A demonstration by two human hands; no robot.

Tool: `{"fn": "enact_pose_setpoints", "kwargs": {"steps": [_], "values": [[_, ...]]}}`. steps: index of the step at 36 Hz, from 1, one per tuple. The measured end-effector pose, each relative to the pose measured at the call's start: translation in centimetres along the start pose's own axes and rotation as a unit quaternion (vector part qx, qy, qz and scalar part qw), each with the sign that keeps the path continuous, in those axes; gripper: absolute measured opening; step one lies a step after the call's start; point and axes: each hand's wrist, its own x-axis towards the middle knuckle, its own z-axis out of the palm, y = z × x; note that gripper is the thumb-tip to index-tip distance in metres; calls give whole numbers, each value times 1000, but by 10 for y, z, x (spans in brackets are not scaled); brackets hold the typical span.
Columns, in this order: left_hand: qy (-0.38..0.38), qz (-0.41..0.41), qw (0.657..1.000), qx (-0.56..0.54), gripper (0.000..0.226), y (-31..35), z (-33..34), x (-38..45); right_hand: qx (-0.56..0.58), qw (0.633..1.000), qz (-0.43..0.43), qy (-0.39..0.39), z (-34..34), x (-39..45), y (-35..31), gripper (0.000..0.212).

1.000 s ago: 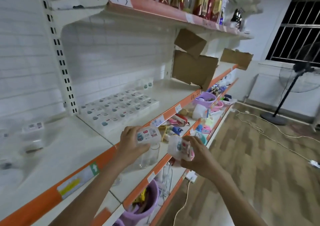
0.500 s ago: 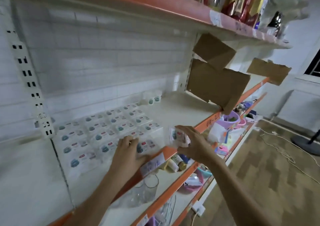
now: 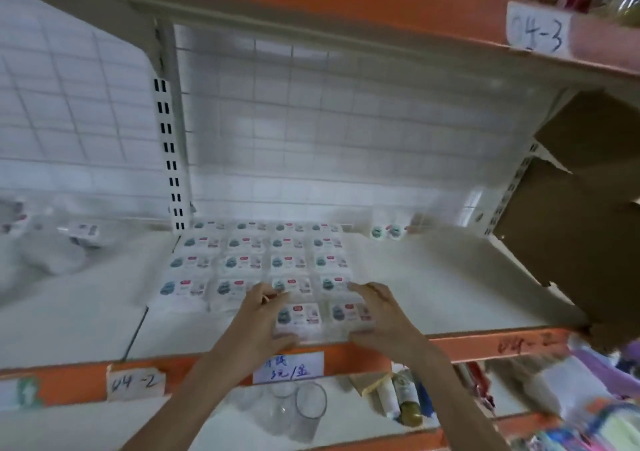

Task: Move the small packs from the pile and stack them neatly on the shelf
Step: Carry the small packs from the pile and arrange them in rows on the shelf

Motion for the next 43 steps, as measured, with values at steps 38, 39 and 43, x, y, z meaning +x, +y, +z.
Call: {"fn": "enact_pose_setpoints", "kwargs": {"steps": [38, 39, 43], "values": [[129, -52, 954, 266, 47, 26, -41, -47, -135, 974, -158, 92, 8, -27, -46, 58], [148, -51, 946, 285, 47, 21, -44, -57, -133, 969, -183, 100, 12, -27, -52, 53], [199, -115, 919, 321, 34, 5, -54, -122, -129, 951, -277, 58, 45, -31, -89, 34]]}}
